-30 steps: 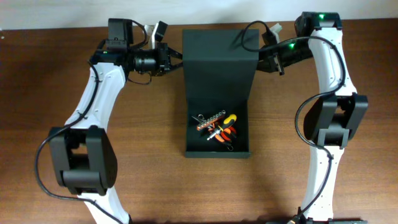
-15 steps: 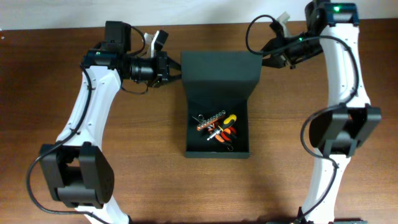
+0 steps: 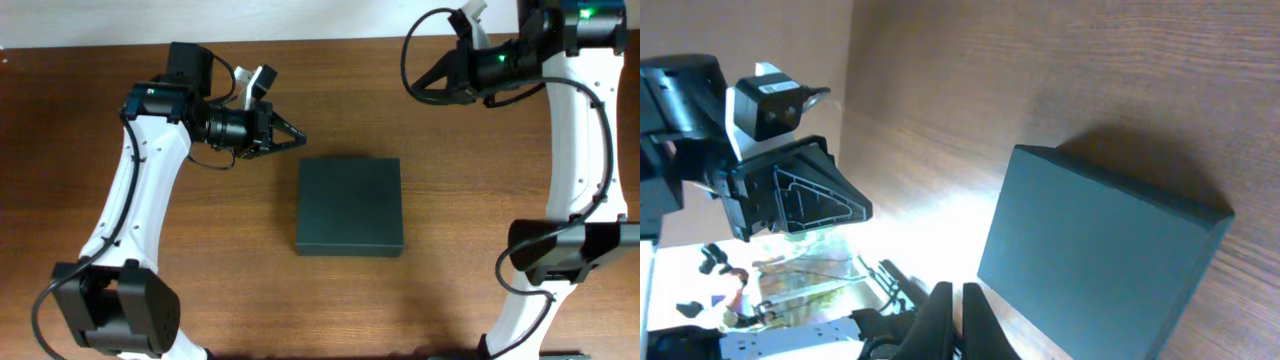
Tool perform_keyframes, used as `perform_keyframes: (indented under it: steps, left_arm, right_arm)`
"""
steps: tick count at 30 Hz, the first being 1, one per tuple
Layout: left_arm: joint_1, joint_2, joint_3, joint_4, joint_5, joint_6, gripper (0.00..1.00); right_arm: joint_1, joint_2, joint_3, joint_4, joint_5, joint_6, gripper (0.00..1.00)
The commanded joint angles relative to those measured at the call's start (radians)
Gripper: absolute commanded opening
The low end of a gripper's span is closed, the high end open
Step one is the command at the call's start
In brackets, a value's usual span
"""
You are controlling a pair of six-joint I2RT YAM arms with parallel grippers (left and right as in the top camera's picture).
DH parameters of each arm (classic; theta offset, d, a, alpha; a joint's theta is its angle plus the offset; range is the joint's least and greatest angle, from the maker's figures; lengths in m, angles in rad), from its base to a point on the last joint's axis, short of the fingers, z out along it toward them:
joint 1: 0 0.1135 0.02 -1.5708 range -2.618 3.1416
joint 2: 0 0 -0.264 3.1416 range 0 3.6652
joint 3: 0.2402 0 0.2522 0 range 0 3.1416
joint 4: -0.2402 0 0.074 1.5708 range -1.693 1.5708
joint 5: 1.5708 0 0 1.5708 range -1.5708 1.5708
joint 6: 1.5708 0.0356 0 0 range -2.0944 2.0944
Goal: Pack container
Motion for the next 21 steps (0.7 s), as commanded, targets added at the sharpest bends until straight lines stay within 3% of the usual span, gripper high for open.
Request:
perform_keyframes:
  steps: [1,11,21]
  left_arm:
    - [0.0,-0.038,-0.001,-0.003,-0.095,0.037,0.02]
    - [-0.005,-0.138,-0.001,-0.055,-0.509,0.037,0.02]
    - [-0.005,-0.319,-0.001,-0.121,-0.847,0.025,0.02]
  right_arm:
    - [0.019,-0.024,0.016,-0.006,0.072,0.019,0.04]
    - [0.081,-0.075,0.016,-0.006,0.314,0.057,0.04]
    - [0.117,-0.267,-0.001,-0.006,0.654,0.133,0.06]
